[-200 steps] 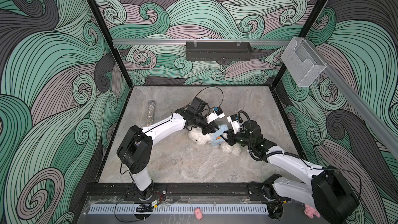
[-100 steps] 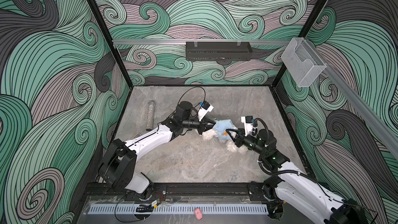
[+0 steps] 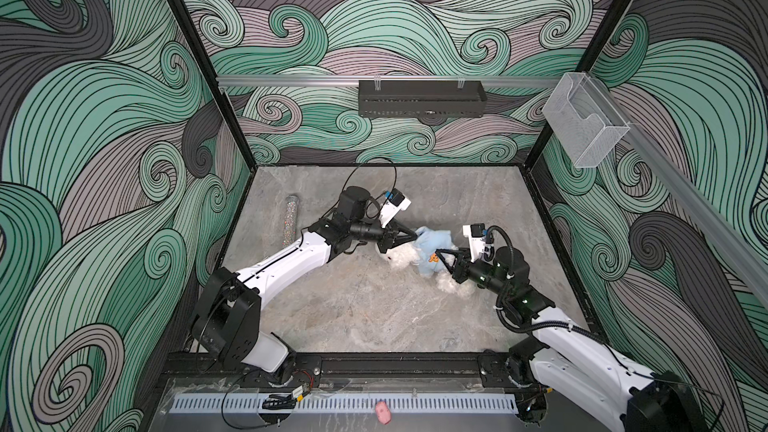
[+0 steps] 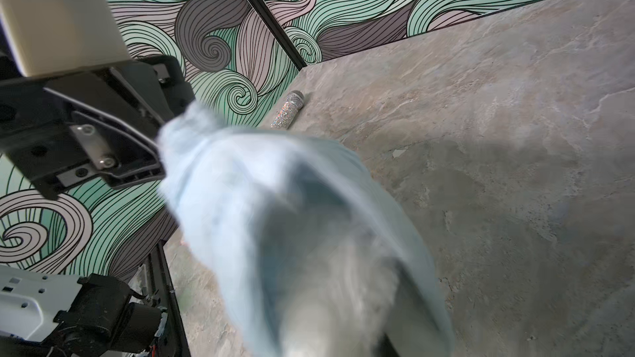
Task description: Dress the teddy bear
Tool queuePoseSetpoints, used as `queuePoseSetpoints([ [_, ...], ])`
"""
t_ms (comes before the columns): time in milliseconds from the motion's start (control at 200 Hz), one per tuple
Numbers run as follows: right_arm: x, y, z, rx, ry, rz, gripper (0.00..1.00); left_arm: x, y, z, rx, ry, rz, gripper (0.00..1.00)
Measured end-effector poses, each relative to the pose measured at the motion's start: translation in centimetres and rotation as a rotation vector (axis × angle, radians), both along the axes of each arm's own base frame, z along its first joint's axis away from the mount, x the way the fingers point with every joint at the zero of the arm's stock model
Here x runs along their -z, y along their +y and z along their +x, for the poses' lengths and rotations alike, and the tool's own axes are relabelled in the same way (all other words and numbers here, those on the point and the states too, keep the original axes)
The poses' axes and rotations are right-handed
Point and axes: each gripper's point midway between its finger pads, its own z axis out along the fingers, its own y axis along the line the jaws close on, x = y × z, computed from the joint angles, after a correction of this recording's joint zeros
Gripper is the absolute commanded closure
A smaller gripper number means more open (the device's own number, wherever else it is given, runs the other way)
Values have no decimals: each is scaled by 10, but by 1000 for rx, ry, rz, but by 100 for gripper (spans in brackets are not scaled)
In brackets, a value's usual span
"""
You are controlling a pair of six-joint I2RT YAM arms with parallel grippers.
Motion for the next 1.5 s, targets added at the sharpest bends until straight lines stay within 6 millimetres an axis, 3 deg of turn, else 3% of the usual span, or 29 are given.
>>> queuePoseSetpoints([
  [115,-5,-2,6,5,-22,-13,100,-3,-9,-12,84,-45,41,78],
  [195,-15,0,8,-5,-48,-9,100,5,-12,-18,118,-45,77,75],
  [335,-27,5,7,-40,-86,-8,100,23,-7,-20,118,-13,136,73],
  [445,-24,5,5,-58,-98,-38,100,20,-2,-20,125,-6,129,66],
  [590,-14,10,-4,-129,-115,-96,100,-7,9,-25,118,-73,88,67],
  [710,-4,15,-12,-200,-121,-130,100,-45,24,-30,88,-190,38,76],
  [810,1,18,-16,-237,-123,-148,100,-56,31,-26,77,-239,40,83],
  [921,2,19,-19,-261,-131,-155,100,-43,31,-19,95,-228,93,85],
  [1166,4,23,-24,-290,-127,-156,100,5,27,-13,150,-130,206,87],
  [1316,4,24,-24,-293,-126,-156,100,13,22,-14,189,-109,227,86],
  [1501,4,24,-25,-293,-122,-151,100,21,11,-26,247,-91,232,77],
])
